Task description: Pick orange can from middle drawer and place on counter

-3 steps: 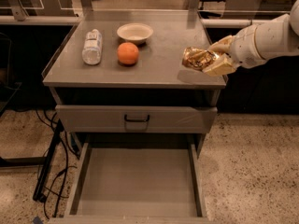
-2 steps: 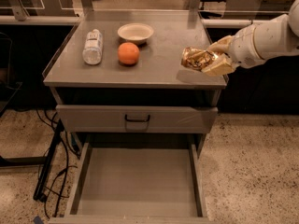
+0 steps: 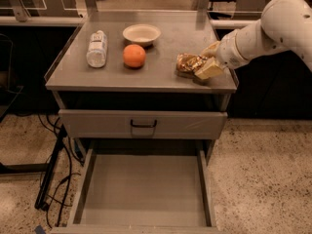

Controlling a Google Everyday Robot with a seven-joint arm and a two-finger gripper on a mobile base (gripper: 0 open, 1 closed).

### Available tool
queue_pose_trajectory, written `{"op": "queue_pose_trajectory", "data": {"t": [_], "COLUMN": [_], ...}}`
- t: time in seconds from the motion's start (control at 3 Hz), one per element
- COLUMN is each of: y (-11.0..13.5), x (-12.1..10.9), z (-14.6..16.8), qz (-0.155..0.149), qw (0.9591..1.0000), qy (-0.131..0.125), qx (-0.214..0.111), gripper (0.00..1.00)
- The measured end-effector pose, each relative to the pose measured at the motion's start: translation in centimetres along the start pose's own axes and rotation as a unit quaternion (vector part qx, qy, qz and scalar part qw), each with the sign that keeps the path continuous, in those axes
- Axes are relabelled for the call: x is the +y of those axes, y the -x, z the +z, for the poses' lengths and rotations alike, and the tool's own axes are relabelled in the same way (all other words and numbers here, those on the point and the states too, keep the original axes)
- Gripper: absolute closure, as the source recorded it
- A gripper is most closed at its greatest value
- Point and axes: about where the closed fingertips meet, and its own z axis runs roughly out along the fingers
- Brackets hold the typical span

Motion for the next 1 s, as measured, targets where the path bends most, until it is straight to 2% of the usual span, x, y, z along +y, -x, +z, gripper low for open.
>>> {"op": "queue_pose_trajectory", "data": {"t": [0.33,0.67,1.0], "y": [0.02,0.02,0.02], "x": [-0.01,-0.01,-0.01], "z": [0.05,0.06,0.06], "qz": [0.0,0.0,0.0], "qw": [1.0,1.0,1.0], "qy": [0.0,0.0,0.0], "qx": [0.0,0.0,0.0], "gripper": [1.0,0.84,0.61]}}
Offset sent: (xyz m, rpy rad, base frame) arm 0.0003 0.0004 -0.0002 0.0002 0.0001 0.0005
